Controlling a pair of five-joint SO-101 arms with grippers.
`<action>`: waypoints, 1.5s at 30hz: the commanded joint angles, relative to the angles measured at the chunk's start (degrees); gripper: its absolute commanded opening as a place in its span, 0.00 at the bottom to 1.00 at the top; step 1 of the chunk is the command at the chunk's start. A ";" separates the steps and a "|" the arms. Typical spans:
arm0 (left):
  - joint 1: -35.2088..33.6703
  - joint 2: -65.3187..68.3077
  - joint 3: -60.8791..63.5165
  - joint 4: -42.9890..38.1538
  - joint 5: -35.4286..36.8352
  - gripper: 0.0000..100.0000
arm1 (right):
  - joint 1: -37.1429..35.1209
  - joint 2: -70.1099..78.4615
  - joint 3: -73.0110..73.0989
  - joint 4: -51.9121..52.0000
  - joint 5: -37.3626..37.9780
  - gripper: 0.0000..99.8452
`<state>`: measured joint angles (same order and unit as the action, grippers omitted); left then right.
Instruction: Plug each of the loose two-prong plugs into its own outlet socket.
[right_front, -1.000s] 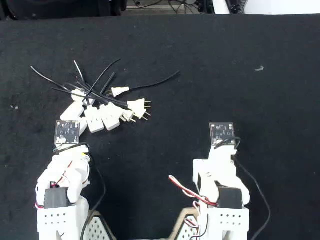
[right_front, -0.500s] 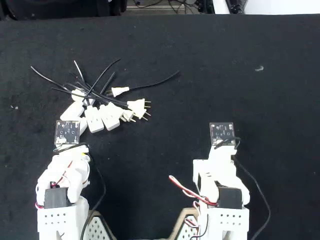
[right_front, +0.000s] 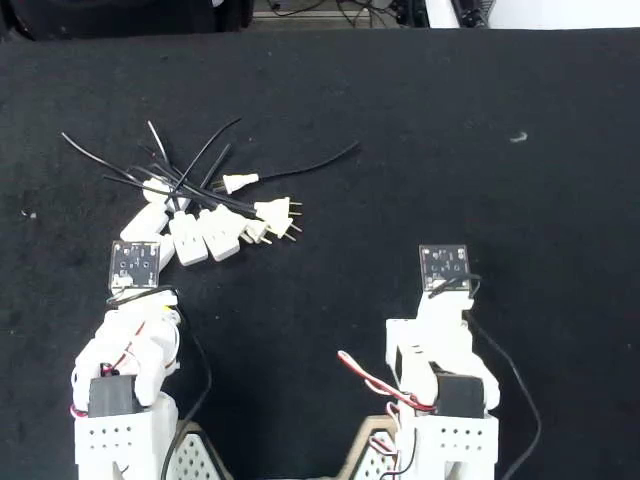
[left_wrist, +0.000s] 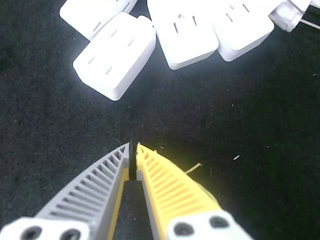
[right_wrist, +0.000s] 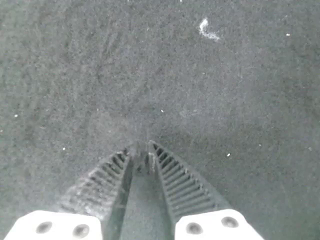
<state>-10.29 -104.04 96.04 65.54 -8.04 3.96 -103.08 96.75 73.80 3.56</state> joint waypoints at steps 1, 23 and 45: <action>0.92 -0.26 1.27 -0.97 0.09 0.03 | -0.35 -3.82 -0.22 0.26 -0.18 0.01; -19.74 -0.09 -8.84 -27.08 2.64 0.17 | -0.44 -3.82 -0.22 0.26 -0.53 0.01; -9.10 67.78 -53.23 -5.63 0.35 0.18 | -15.74 -3.91 -11.65 -8.70 24.18 0.02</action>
<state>-20.22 -48.48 49.19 59.65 -5.76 -11.96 -103.08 92.09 68.62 15.16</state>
